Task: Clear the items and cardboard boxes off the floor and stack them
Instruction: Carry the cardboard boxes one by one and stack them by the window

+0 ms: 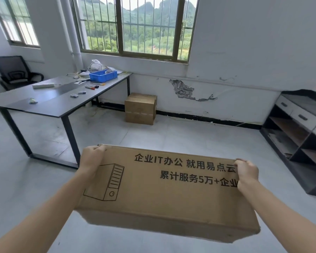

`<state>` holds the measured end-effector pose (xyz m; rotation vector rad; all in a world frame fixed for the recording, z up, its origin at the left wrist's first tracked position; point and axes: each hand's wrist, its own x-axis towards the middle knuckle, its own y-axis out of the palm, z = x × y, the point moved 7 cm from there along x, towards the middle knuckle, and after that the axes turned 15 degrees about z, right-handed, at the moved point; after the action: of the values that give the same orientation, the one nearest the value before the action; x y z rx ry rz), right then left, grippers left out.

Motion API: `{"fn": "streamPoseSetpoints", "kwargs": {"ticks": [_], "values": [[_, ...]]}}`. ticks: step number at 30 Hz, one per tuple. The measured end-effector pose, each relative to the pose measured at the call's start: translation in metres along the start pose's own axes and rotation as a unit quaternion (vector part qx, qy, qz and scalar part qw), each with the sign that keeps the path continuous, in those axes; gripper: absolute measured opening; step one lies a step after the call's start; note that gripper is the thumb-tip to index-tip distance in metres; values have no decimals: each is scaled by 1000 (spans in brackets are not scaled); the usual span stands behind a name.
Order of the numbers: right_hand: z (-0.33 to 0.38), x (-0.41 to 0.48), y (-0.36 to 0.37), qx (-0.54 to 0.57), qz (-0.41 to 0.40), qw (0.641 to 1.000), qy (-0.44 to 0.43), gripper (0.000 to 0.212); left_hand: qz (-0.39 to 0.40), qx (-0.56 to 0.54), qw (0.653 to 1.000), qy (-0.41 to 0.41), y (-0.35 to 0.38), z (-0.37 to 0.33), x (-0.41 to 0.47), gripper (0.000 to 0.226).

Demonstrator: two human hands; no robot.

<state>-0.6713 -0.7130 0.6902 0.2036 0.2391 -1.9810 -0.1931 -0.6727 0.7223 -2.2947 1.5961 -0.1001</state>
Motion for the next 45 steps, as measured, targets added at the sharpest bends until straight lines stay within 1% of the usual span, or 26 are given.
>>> {"fn": "streamPoseSetpoints", "kwargs": {"ticks": [2, 4, 5, 9, 12, 16, 18, 20, 22, 25, 29, 32, 35, 39, 45], "values": [[6, 37, 10, 7, 11, 1000, 10, 19, -3, -3, 1000, -7, 13, -11, 25, 32], [14, 75, 28, 4, 36, 999, 22, 8, -9, 3, 1000, -11, 23, -21, 55, 30], [20, 95, 38, -1, 52, 998, 26, 6, -12, 9, 1000, -13, 27, -26, 70, 29], [42, 170, 78, -18, 92, 995, 35, 14, -37, 26, 999, -21, 45, -50, 128, 30], [58, 215, 109, -22, 118, 992, 27, 4, -65, 46, 996, -27, 55, -62, 161, 29], [71, 263, 150, -30, 133, 991, 13, 16, -116, 36, 991, -53, 56, -52, 204, 33], [79, 284, 173, -29, 146, 989, -2, 16, -134, 25, 989, -59, 55, -46, 226, 34], [88, 305, 199, -32, 149, 988, -5, 17, -143, 18, 988, -63, 53, -43, 253, 27], [94, 325, 226, -49, 156, 986, -3, 16, -152, -6, 986, -70, 49, -40, 281, 28], [105, 358, 274, -61, 173, 983, 4, 17, -146, -27, 985, -90, 43, -35, 335, 32], [110, 396, 343, -105, 207, 972, 34, 13, -125, -9, 987, -99, 34, -28, 423, 26], [113, 429, 385, -134, 213, 967, 46, 12, -112, 32, 988, -104, 29, -27, 495, 27], [111, 463, 409, -144, 184, 971, 45, 14, -107, 55, 989, -89, 33, -43, 556, 30], [110, 490, 423, -112, 140, 981, 76, 11, -97, 81, 988, -84, 48, -54, 604, 38], [137, 550, 457, -85, 150, 983, 62, 9, -71, 93, 991, -69, 72, -74, 689, 29]]}}
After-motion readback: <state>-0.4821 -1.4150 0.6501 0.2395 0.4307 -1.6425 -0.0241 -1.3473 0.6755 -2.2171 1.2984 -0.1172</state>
